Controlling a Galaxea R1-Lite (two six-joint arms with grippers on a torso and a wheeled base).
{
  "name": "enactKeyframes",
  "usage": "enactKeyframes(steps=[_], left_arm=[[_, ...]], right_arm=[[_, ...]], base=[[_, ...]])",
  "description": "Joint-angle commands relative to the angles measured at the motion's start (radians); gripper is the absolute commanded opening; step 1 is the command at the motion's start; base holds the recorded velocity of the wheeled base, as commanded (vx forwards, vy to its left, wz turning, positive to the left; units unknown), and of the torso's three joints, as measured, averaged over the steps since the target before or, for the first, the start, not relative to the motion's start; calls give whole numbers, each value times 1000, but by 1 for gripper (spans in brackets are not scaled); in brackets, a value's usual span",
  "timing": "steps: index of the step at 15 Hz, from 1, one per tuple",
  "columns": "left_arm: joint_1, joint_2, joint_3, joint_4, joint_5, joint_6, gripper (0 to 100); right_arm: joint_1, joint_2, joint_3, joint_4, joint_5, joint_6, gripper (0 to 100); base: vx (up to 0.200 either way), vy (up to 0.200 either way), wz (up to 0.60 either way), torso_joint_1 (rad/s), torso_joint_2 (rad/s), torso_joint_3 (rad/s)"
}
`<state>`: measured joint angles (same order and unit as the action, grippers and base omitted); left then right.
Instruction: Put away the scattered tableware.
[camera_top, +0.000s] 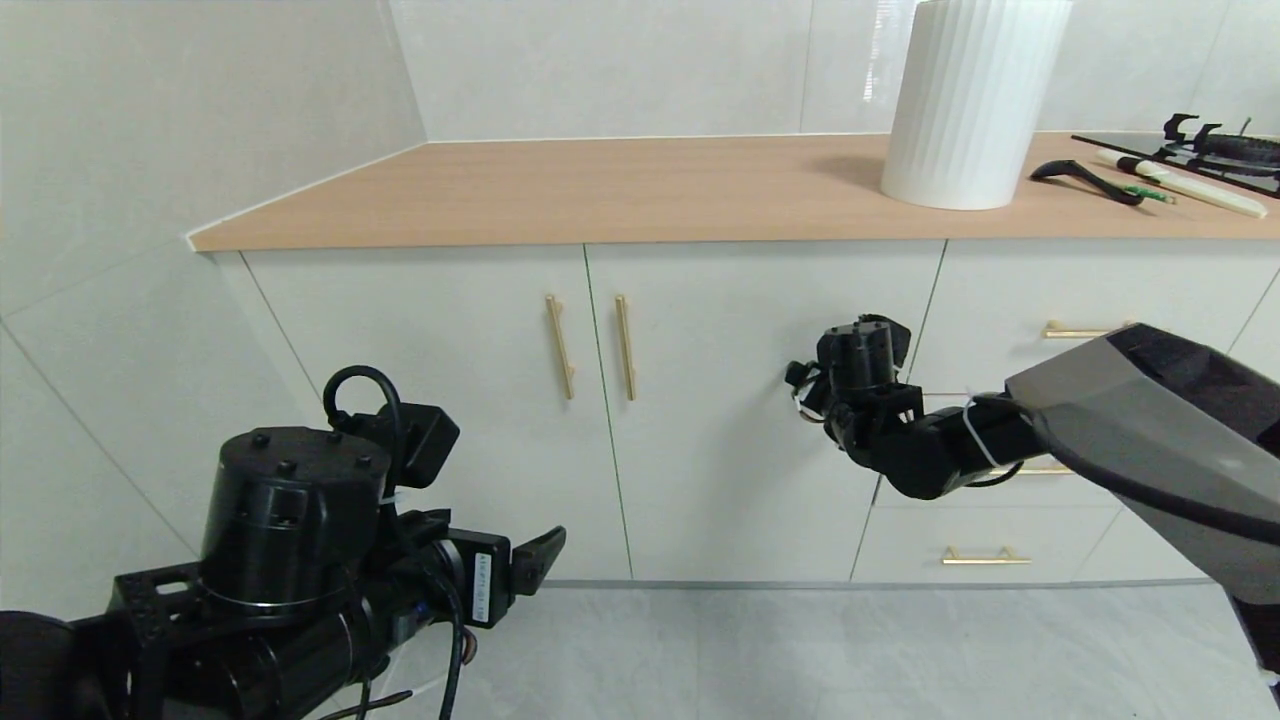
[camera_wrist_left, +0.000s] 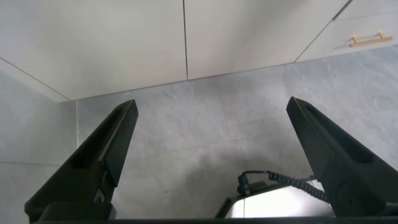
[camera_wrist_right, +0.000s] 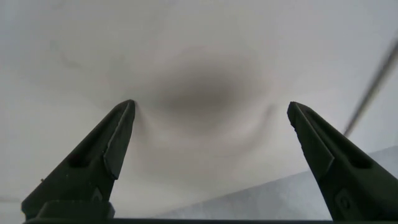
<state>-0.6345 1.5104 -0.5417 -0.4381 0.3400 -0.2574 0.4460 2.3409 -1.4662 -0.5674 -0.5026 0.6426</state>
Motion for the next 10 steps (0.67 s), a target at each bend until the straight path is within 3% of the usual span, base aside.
enactKeyframes(steps=[1,5,7,8,10], left_arm=[[-1,-12,2,-2,1,0,100],[12,-136,3,6,-1,4,100],[27,-237,42,9,1,10,100],[32,-302,54,10,2,37,100],[39,-454,103,19,30,136,100]], right_arm=[[48,-166,164,1,110,-6,100],[59,-460,389,-25,141,-118,100],[59,-699,583,-80,139,-196,100],[57,-808,672,-106,137,-248,100],[57,-1081,888,-152,104,-356,100]], base=[[0,0,0,0,0,0],[0,0,0,0,0,0],[0,0,0,0,0,0],[0,0,0,0,0,0],[0,0,0,0,0,0]])
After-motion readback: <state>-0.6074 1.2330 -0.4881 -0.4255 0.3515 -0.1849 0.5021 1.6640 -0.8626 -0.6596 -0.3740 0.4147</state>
